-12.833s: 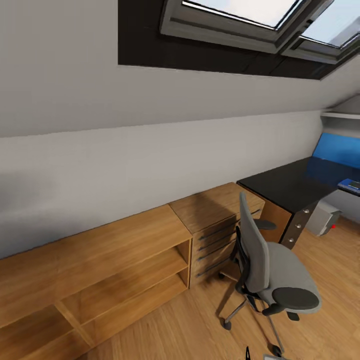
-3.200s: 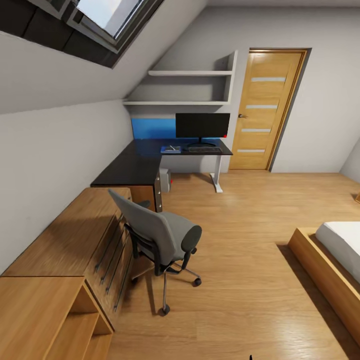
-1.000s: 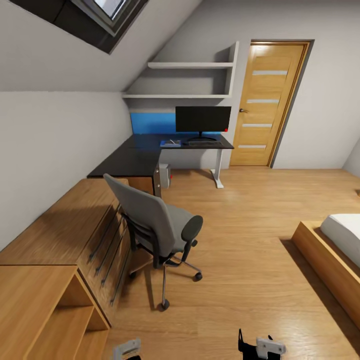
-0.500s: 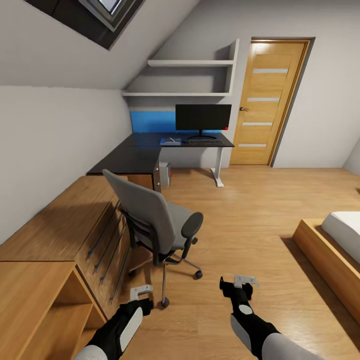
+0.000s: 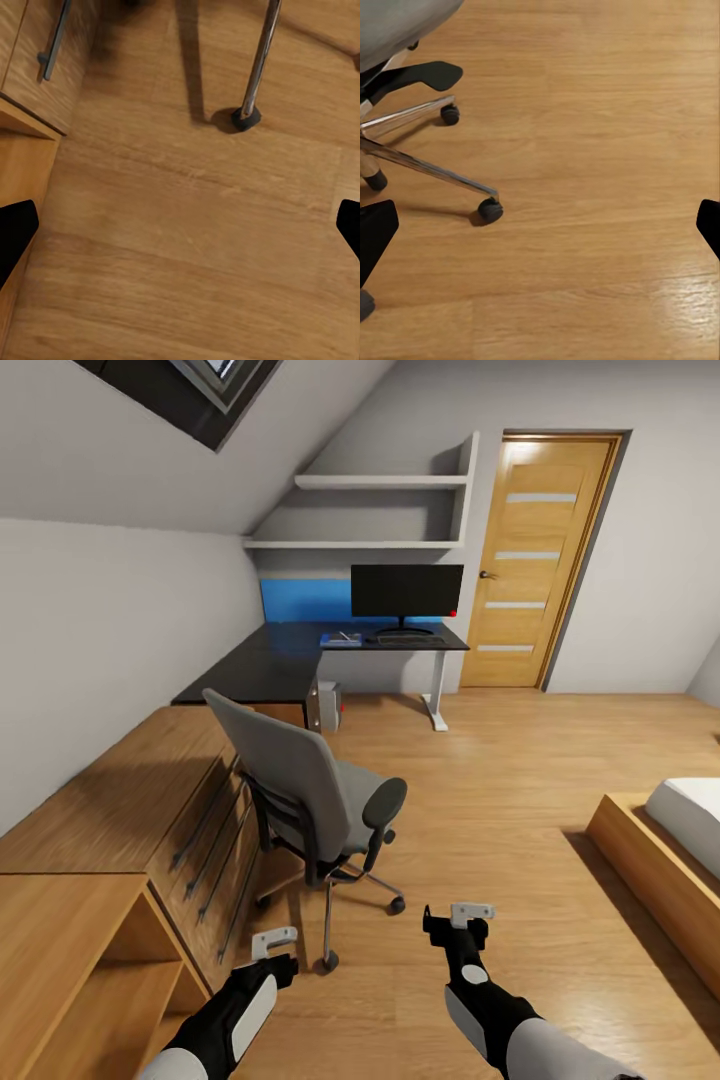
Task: In the bedroom, organize the workspace by keeping the computer under the desk, ensuring the monitor is on the desk, placing the keyboard on the desk next to the monitor, placing the mouse on the desk next to the keyboard, moving the folder from the swivel chair onto the desk next to the mouse, stacking the notebook on top of the folder with the pen on top of the notebook, and positioning the swivel chair next to the desk.
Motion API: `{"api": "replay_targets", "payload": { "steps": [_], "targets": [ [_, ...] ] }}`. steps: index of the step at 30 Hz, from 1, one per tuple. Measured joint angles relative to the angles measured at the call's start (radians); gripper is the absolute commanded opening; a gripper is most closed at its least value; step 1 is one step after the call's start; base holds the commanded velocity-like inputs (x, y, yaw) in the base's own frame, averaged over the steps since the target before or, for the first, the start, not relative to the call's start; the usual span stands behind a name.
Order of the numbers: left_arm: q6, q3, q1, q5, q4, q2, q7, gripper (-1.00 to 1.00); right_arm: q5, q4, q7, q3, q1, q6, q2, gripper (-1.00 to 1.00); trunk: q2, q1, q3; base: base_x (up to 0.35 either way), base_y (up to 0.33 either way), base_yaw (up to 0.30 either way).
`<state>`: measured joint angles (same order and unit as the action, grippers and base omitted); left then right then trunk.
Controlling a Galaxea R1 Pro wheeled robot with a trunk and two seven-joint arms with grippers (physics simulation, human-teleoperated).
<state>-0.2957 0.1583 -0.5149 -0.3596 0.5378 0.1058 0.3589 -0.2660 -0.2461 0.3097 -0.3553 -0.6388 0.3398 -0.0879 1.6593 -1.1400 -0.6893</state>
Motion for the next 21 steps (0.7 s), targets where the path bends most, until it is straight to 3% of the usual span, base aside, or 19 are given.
{"api": "replay_targets", "payload": {
  "steps": [8, 15, 21],
  "targets": [
    [0.087, 0.001, 0.0, 0.0, -0.043, 0.002, 0.0, 1.0, 0.008, 0.003, 0.0, 0.001, 0.0, 0.011, 0.001, 1.0, 0.056, -0.031, -0.025, 0.0, 0.0, 0.0],
    [0.111, 0.0, 0.0, 0.0, -0.062, 0.004, 0.0, 1.0, 0.003, 0.004, 0.0, 0.002, 0.0, 0.078, 0.004, 1.0, 0.105, -0.058, -0.047, 0.0, 0.0, 0.0],
    [0.113, -0.001, 0.0, 0.0, -0.063, 0.004, 0.0, 1.0, 0.008, 0.006, 0.0, 0.001, 0.0, 0.087, 0.003, 1.0, 0.147, -0.081, -0.066, 0.0, 0.0, 0.0]
  ]
}}
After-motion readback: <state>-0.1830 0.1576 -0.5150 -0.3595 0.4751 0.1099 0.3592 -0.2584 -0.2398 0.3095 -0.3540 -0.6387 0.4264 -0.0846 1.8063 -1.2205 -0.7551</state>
